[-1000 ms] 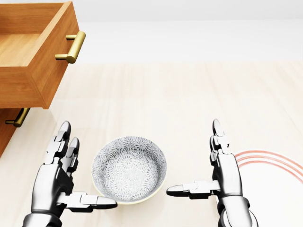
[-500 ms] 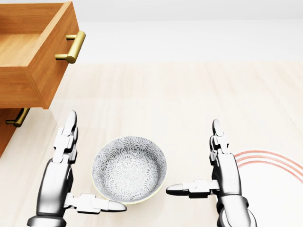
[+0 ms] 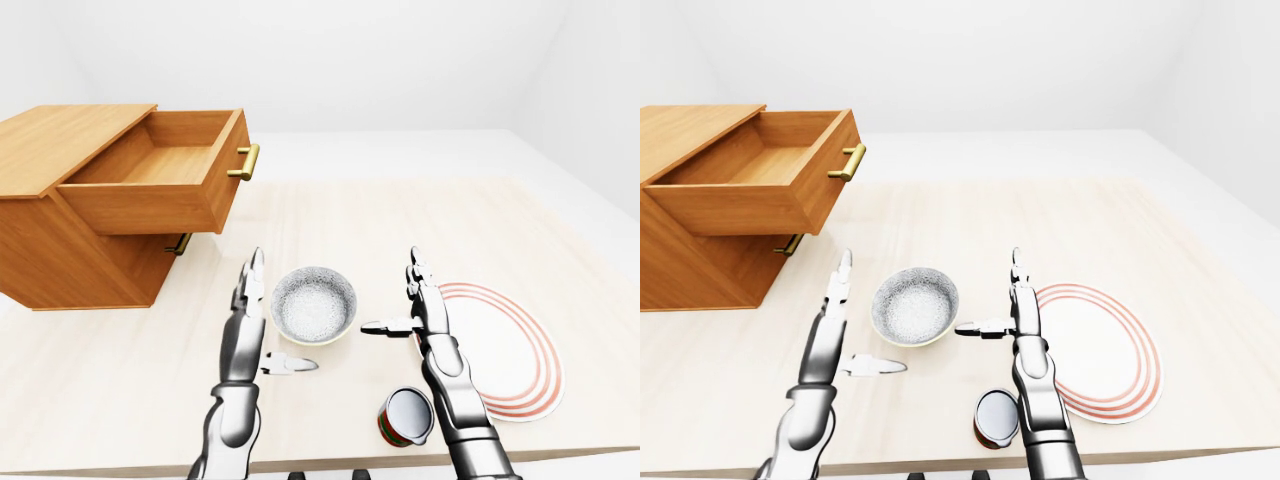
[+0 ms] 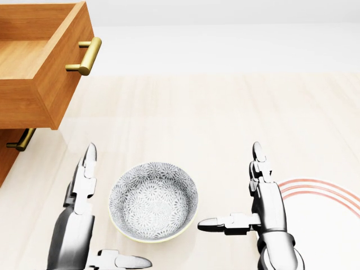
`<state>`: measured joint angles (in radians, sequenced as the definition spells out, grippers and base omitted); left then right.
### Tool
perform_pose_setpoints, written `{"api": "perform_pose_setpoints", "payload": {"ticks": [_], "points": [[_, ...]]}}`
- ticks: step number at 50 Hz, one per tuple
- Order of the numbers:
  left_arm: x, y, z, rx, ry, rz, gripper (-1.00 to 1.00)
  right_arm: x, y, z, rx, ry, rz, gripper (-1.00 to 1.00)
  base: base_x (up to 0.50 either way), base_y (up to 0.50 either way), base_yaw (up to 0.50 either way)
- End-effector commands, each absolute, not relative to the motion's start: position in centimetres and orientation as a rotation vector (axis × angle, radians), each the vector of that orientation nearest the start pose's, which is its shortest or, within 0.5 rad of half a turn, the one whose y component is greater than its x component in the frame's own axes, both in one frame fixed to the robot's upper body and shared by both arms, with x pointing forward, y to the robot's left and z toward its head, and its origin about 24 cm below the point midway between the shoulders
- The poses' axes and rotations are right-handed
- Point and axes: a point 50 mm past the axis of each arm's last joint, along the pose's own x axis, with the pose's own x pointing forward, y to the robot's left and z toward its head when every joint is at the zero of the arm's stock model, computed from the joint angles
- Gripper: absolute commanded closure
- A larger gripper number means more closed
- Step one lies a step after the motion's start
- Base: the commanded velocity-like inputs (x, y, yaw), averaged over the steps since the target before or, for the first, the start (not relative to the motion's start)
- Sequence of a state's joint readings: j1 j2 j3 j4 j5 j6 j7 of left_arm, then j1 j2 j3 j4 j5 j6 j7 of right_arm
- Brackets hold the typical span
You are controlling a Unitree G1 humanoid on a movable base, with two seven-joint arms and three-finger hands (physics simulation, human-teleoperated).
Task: Put the bowl on top of the cabinet.
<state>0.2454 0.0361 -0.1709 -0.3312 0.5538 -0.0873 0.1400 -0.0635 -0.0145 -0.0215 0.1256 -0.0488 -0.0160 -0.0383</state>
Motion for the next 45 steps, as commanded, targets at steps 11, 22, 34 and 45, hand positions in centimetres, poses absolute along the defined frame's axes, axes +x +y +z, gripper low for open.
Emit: {"api": "perform_pose_setpoints", "payload": {"ticks": [11,22,34,45], "points": [[18.7,11.3,4.8,0.993,-0.374,0.171,-1.00,26.5,-15.6,3.0,-0.062,0.044,-0.042,-1.00,0.00,0.00,0.00],[18.7,9.9,3.2,1.146,-0.409,0.056,-1.00,26.4,-15.4,3.0,-0.062,0.044,-0.036,-1.00,0.00,0.00,0.00],[19.1,8.7,2.3,1.234,-0.449,-0.024,-1.00,26.5,-15.4,3.0,-0.062,0.044,-0.033,-1.00,0.00,0.00,0.00],[20.0,8.2,1.8,1.233,-0.440,-0.039,-1.00,26.5,-15.5,3.0,-0.062,0.040,-0.032,-1.00,0.00,0.00,0.00]]}}
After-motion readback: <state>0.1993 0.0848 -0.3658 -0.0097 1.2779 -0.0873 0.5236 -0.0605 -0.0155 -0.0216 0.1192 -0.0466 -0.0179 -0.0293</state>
